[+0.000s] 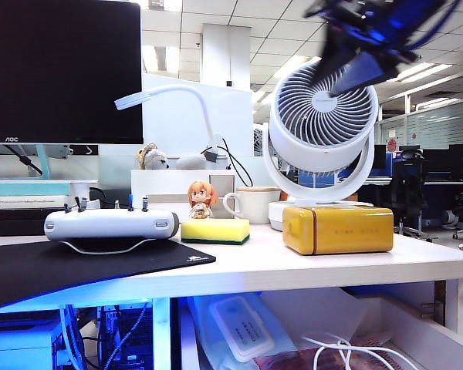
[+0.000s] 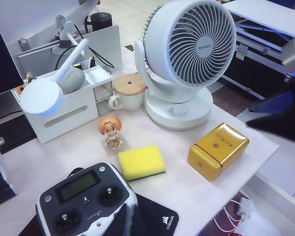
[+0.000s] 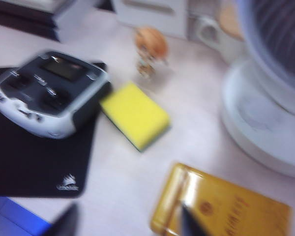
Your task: Open the drawer, place the cleaning sponge inside, then close the drawer.
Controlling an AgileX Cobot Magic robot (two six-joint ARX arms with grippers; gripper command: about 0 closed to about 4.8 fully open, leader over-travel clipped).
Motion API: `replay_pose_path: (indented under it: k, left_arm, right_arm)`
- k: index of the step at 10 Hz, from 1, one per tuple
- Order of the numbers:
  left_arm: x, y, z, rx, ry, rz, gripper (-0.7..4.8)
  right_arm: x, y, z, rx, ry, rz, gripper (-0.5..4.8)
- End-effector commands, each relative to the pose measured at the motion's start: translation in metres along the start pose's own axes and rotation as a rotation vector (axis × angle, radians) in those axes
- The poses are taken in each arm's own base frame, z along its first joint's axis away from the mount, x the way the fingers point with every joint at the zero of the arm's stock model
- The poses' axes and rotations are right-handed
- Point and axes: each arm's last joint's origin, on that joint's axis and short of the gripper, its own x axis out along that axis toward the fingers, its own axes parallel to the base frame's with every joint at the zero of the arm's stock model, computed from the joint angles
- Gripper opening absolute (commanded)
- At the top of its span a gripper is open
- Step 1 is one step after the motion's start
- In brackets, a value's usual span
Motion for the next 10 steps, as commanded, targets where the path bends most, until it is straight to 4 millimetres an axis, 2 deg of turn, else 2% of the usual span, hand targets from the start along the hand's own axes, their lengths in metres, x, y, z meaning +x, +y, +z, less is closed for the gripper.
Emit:
replay_pose_path:
  k: [1, 6, 7, 8, 9, 10]
  left_arm:
    - [-0.002, 0.0, 0.003, 0.004, -0.02, -0.003, -0.06]
    - [-0.002, 0.0, 0.003, -0.003, -0.022, -0.008, -0.06]
    - [-0.002, 0.0, 0.003, -0.003, -0.022, -0.007, -0.06]
    - [-0.003, -0.001, 0.002, -0.004, -0.019, -0.009, -0.06]
    - [-0.002, -0.003, -0.001, -0.01, 0.011, -0.078, -0.06]
    - [-0.002, -0.005, -0.005, -0.021, 0.052, -0.137, -0.06]
  right_arm:
    - [0.02, 0.007, 0.006, -0.077, -0.005, 0.093, 4.79]
    - [0.105, 0.002, 0.015, -0.187, 0.055, 0.166, 4.79]
    - [0.132, -0.005, 0.012, -0.169, 0.086, 0.172, 4.79]
    - [0.174, -0.016, 0.005, -0.154, 0.111, 0.201, 4.79]
    - [0.192, -0.021, 0.002, -0.155, 0.11, 0.201, 4.79]
    - [0.202, -0.024, -0.001, -0.154, 0.115, 0.202, 4.79]
